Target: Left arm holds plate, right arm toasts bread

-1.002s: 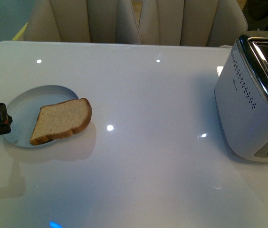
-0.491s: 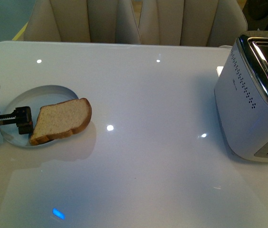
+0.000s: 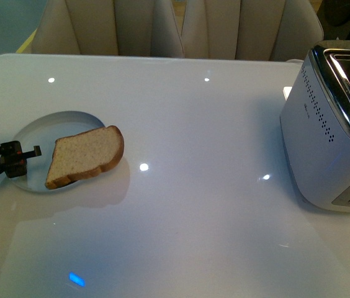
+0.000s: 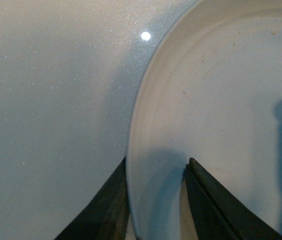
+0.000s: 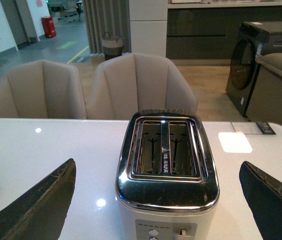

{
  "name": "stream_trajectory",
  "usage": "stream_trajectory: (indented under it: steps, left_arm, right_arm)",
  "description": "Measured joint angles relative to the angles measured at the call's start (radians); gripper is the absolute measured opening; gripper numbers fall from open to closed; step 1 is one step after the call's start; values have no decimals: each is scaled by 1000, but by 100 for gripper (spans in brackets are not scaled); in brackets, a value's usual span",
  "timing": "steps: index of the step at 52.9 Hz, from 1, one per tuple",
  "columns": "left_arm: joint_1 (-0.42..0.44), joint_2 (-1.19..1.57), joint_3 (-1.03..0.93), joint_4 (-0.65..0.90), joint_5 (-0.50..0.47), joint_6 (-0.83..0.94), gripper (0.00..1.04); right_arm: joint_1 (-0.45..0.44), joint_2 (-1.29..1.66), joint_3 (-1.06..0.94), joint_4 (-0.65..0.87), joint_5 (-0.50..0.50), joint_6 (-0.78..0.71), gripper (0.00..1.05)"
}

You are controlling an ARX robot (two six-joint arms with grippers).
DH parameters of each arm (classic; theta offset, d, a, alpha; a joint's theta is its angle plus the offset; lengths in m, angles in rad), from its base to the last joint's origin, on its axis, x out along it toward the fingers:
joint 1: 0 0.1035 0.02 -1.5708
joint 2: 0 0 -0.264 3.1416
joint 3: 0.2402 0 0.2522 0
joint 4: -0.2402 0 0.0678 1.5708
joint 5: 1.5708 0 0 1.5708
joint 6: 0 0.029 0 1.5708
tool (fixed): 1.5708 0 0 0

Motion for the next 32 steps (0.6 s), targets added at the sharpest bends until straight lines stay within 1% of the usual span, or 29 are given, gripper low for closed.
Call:
stream_trajectory:
  steps: [3,5,9,17,32]
  left_arm:
    - [6,-4,-10,3,18,-41,16]
    - [11,-9,-16,3,29,-71,10]
    - [19,-23,-33,10,50,-132,3]
    - [37,-48,-88,24,96,-212,3]
    - [85,-161,-194,28,172,-267,3]
  right_arm:
    - [0,0,0,0,0,0,96]
    - [0,0,0,0,0,0,96]
    - [0,0,0,0,0,0,96]
    - [0,0,0,0,0,0,96]
    - [0,0,0,0,0,0,96]
